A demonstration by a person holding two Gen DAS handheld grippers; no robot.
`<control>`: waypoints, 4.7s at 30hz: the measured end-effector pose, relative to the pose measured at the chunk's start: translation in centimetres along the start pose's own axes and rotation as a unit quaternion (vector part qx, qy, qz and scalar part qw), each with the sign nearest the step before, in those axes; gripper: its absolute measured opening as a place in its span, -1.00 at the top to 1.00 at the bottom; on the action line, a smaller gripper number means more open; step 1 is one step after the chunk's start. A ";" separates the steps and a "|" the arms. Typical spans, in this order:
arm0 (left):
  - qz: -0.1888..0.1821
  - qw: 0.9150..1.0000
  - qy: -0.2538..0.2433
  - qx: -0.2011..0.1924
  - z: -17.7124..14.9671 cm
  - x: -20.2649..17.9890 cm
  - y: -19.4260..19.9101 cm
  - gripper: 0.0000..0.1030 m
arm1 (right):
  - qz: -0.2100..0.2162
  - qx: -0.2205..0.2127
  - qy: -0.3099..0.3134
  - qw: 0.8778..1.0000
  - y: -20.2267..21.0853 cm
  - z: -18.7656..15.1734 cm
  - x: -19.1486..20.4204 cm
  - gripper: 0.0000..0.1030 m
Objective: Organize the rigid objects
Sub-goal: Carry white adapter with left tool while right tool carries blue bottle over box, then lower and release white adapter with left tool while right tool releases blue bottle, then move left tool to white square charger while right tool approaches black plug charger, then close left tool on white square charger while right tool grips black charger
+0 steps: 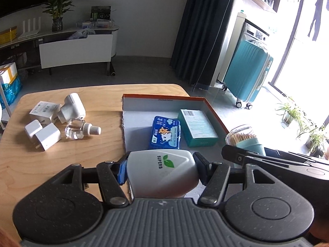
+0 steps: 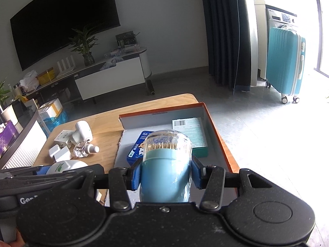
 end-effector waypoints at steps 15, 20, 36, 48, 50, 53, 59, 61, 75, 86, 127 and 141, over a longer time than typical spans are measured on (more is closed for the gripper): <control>-0.022 0.999 -0.022 0.030 -0.2 -2.4 -2.7 -0.22 | -0.025 0.008 -0.021 0.999 -1.2 0.6 -3.3 -0.14; -0.022 0.999 -0.030 0.037 -0.3 -2.8 -3.4 -0.22 | -0.029 0.012 -0.018 0.999 -2.1 1.0 -3.6 -0.14; -0.038 0.997 -0.033 0.059 -0.1 -3.6 -5.2 -0.23 | -0.032 0.019 -0.008 0.999 -4.7 2.4 -4.1 -0.29; -0.077 0.994 -0.037 0.074 0.7 -5.0 -7.3 -0.24 | -0.044 -0.014 -0.036 0.998 -2.8 2.9 -5.8 -0.29; -0.073 0.994 -0.044 0.061 1.1 -5.2 -7.0 -0.60 | -0.042 -0.016 -0.036 0.998 -2.6 2.8 -5.6 -0.29; -0.065 0.996 -0.035 0.045 1.7 -4.6 -6.3 -0.63 | -0.044 -0.027 -0.031 0.998 -2.1 3.1 -5.2 -0.31; -0.039 0.999 -0.006 0.028 2.7 -2.1 -4.8 -0.71 | -0.040 -0.042 -0.024 0.998 -1.4 3.7 -3.9 -0.38; -0.023 0.999 0.000 0.025 2.8 -1.3 -4.2 -0.71 | -0.040 -0.046 -0.019 0.998 -1.2 3.9 -3.2 -0.42; 0.051 0.997 0.058 0.006 1.8 6.7 -0.5 -0.78 | 0.008 -0.017 0.036 0.999 -3.5 3.3 4.2 -0.48; 0.091 0.991 0.100 0.003 0.3 12.2 1.7 -0.78 | 0.044 0.012 0.083 0.996 -5.5 1.5 10.2 -0.48; 0.141 0.976 0.163 0.024 0.1 24.8 -3.2 -0.89 | 0.113 0.101 0.144 0.978 -11.1 -3.7 17.7 -0.48; 0.137 0.987 0.072 0.037 2.6 28.1 -7.5 -0.93 | 0.118 0.110 0.137 0.977 -12.4 -3.9 18.1 -0.48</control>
Point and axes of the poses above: each gripper's, at about its wrist camera, not at the fingertips, and y roughly against the way its jaws point, x to its left, z to its top, the point moved 6 cm from there along -y, roughly the way its jaws point, and after that the axes turned 7 degrees about x, right-handed, at the moved point
